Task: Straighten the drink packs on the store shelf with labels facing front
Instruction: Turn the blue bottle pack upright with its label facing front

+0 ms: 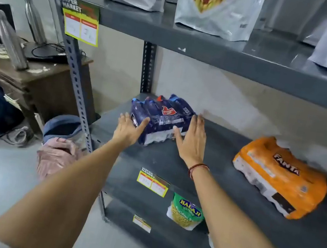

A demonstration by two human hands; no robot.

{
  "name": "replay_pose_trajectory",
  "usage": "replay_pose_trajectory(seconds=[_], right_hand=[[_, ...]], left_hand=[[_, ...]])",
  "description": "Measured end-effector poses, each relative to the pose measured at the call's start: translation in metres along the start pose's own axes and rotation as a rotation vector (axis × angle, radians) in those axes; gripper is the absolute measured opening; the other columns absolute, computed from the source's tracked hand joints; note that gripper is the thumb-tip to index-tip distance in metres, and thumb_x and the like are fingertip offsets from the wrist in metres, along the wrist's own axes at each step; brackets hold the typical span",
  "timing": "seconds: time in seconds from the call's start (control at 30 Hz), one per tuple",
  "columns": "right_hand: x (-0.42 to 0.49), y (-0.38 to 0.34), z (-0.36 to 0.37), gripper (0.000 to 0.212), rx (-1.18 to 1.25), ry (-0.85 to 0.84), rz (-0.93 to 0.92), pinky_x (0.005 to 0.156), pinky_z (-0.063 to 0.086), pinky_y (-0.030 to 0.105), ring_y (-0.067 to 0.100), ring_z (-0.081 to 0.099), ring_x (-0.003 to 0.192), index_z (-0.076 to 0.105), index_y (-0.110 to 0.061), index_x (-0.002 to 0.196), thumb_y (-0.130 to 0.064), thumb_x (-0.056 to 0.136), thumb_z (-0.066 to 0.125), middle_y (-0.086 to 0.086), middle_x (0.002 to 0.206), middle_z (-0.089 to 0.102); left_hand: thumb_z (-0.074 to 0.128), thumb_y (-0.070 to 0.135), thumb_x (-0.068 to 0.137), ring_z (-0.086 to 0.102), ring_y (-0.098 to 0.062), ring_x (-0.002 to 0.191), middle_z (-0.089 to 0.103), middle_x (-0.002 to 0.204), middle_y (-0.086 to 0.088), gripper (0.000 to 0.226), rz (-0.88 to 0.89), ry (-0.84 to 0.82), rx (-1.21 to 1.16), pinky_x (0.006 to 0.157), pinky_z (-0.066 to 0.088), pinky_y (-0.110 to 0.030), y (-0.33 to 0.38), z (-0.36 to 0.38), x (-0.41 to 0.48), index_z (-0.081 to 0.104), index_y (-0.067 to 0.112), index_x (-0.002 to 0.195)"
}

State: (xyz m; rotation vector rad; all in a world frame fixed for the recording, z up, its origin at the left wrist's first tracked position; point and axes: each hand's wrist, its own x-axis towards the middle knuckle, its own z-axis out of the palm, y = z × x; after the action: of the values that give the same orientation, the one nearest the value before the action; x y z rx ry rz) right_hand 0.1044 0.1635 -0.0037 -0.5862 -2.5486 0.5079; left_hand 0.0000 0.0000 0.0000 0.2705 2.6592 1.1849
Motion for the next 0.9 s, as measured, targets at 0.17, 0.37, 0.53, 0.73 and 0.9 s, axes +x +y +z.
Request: replay_pose_trajectory(seconds=[0.17,0.37,0.53,0.73,0.9], right_hand=[[0.054,0.004,0.005,0.079,0.210,-0.042,0.218,0.114,0.022,0.042,0.033,0.020,0.142,0.019,0.002,0.144,-0.050,0.092,0.046,0.023,0.154,0.020],[0.087,0.024,0.020,0.051,0.655,-0.127,0.498,0.090,0.041,0.031,0.029,0.056,0.113,0.050,-0.005,0.122,-0.040,0.086,0.061,0.014,0.127,0.056],[0.072,0.036,0.031,0.036,0.706,-0.004,0.452,0.079,0.041,0.027,0.018,0.055,0.089,0.052,-0.006,0.112,-0.030,0.087,0.063,0.012,0.111,0.062],[0.024,0.049,0.030,0.031,0.860,0.107,0.386,0.070,0.043,0.005,0.002,0.058,0.088,0.047,-0.019,0.109,-0.027,0.086,0.066,-0.001,0.106,0.060],[-0.008,0.062,0.025,0.055,0.896,0.109,0.352,0.083,0.048,0.010,0.002,0.060,0.096,0.043,-0.011,0.125,-0.017,0.079,0.073,-0.002,0.113,0.060]], left_hand=[[0.065,0.063,0.070,0.044,-0.038,0.127,0.042,0.142,-0.021,0.102,-0.277,-0.024,-0.450,0.107,0.035,-0.046,0.032,0.023,0.036,0.027,-0.001,0.140],[0.073,0.044,0.073,0.056,-0.034,0.112,0.054,0.126,-0.017,0.072,-0.240,0.114,-0.607,0.098,0.045,-0.044,0.019,0.042,0.049,0.043,0.005,0.126],[0.073,0.038,0.074,0.064,-0.029,0.100,0.061,0.117,-0.014,0.050,-0.155,0.004,-0.709,0.091,0.052,-0.046,0.009,0.037,0.061,0.045,0.015,0.108],[0.069,0.037,0.080,0.059,-0.022,0.113,0.056,0.128,-0.002,0.068,0.147,-0.087,-0.659,0.099,0.047,-0.045,-0.009,0.038,0.034,0.031,0.021,0.135],[0.070,0.039,0.078,0.048,-0.014,0.126,0.044,0.143,0.003,0.091,0.321,-0.057,-0.524,0.105,0.041,-0.035,-0.027,0.042,0.014,0.012,0.028,0.147]])
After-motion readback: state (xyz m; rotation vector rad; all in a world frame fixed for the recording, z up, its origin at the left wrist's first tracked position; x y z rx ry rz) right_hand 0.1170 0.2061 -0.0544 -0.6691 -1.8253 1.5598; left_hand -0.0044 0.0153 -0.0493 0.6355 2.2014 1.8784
